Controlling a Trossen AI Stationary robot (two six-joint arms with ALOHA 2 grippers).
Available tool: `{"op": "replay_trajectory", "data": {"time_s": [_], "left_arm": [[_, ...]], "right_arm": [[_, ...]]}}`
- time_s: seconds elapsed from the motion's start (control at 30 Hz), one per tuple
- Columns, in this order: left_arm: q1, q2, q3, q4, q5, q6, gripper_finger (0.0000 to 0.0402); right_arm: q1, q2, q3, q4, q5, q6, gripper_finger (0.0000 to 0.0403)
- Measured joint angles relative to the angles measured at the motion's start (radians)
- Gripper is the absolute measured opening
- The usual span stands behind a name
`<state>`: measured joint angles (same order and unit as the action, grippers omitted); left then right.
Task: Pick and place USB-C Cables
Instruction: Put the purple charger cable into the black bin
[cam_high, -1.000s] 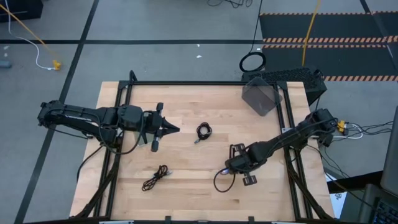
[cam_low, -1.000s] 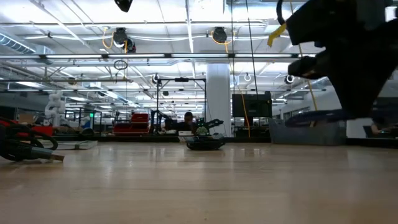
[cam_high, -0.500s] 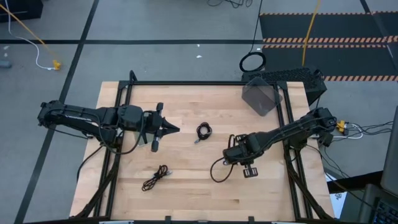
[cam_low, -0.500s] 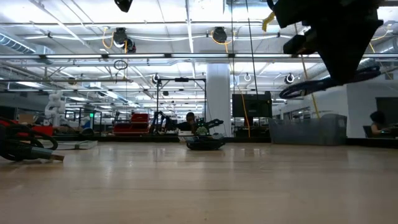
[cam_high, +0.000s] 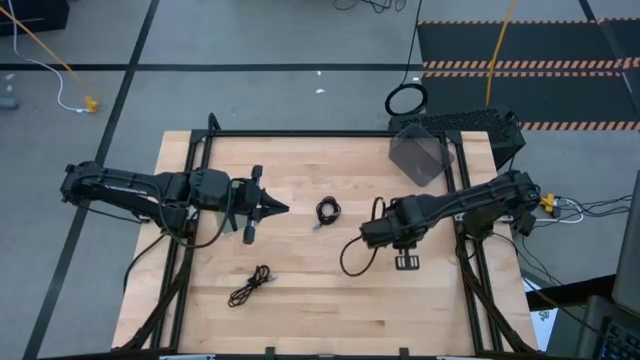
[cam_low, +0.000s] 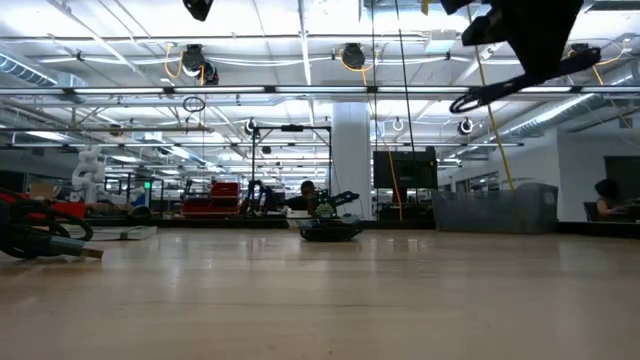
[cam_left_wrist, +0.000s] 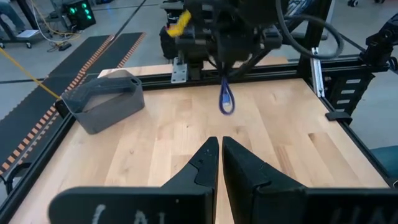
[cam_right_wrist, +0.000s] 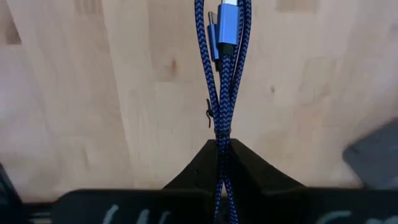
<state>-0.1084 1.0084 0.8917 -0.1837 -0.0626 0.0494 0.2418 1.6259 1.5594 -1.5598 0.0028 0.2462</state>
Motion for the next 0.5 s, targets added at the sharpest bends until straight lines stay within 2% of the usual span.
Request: {"op": "replay_trajectory", "data": {"time_s": [0.27, 0.5], "left_arm": [[0.000, 0.000, 0.000, 0.000, 0.000, -0.005, 0.0026], [0.000, 0.000, 0.000, 0.002, 0.000, -0.006, 0.0026]], "right_arm": [[-0.052, -0.067, 0.017, 0.013, 0.003, 0.071, 0.0013], [-0.146, -0.159, 0.017, 0.009, 0.003, 0.094, 0.0013]]}}
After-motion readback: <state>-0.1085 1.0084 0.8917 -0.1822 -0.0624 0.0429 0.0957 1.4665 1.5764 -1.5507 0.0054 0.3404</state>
